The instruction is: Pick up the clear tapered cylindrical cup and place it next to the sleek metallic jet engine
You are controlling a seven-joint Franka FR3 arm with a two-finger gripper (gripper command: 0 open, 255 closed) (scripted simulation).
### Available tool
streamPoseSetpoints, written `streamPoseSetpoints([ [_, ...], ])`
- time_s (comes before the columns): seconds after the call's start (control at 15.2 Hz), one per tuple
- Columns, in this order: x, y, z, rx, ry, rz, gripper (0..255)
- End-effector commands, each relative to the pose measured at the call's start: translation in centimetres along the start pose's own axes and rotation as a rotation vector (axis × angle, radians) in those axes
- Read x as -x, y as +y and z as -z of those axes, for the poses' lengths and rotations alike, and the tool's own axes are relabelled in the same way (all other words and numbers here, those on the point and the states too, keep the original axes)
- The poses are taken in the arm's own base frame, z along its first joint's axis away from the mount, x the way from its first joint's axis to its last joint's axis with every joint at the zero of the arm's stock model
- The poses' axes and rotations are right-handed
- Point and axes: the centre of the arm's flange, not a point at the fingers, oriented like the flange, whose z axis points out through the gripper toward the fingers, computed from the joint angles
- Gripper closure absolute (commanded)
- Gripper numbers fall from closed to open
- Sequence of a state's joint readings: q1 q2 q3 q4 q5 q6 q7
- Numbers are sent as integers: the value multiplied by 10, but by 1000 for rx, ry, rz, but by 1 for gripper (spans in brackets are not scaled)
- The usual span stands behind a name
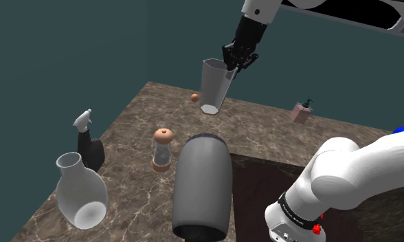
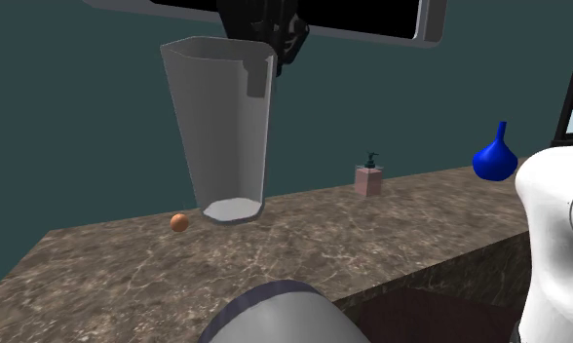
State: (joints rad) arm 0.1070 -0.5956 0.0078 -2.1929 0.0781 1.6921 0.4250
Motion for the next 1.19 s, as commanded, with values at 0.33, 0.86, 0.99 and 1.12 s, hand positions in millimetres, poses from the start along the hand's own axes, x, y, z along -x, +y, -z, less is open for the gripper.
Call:
streamPoseSetpoints([
  [0.33, 46, -81, -6, 0, 1, -2, 255],
  [0.86, 94, -174, -13, 0, 1, -2, 255],
  [0.99, 106, -198, -15, 0, 1, -2, 255],
  [1.12, 118, -221, -17, 0, 1, -2, 255],
])
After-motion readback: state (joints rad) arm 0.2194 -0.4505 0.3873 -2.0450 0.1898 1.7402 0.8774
